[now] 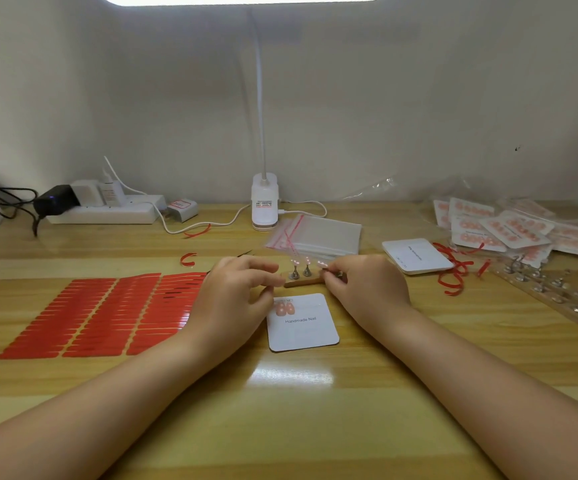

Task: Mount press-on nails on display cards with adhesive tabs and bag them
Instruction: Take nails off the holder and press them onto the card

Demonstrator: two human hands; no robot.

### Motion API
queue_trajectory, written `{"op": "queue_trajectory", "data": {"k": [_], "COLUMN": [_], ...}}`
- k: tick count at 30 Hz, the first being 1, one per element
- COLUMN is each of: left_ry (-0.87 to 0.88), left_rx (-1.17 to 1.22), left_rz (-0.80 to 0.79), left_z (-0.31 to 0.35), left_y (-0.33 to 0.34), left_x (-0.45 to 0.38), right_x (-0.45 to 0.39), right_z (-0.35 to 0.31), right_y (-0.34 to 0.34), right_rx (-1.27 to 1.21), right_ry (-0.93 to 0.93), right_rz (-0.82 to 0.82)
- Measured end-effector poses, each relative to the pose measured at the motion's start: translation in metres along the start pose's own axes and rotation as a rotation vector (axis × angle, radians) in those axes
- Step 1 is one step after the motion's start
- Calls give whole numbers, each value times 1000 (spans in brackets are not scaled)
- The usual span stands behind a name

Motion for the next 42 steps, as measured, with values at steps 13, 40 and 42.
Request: {"op": "queue_trajectory", "data": {"k": [13,40,42], "left_ry": [-53,226,223], "left_rx": [65,281,283], "left_rz": [54,138,142], "left_z": [-5,25,24], "left_y": [-10,-19,-18], "left_x": [0,13,13], "right_x": [7,18,18], "right_z": [-11,-47,-47], "right_y": [-19,-15,-14], "right_rx": [-532,-672,-665], "right_ry": [-35,-220,-221], "right_rz": [211,173,170]}}
Point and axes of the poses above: each hand's wrist, its own x-axis away from the middle knuckle, its own y-axis out of the palm, z = x × y, the point moved 10 cm from there along -x, towards the middle knuckle, and after that the axes turned 8 degrees about -y, right-handed, at the moved point
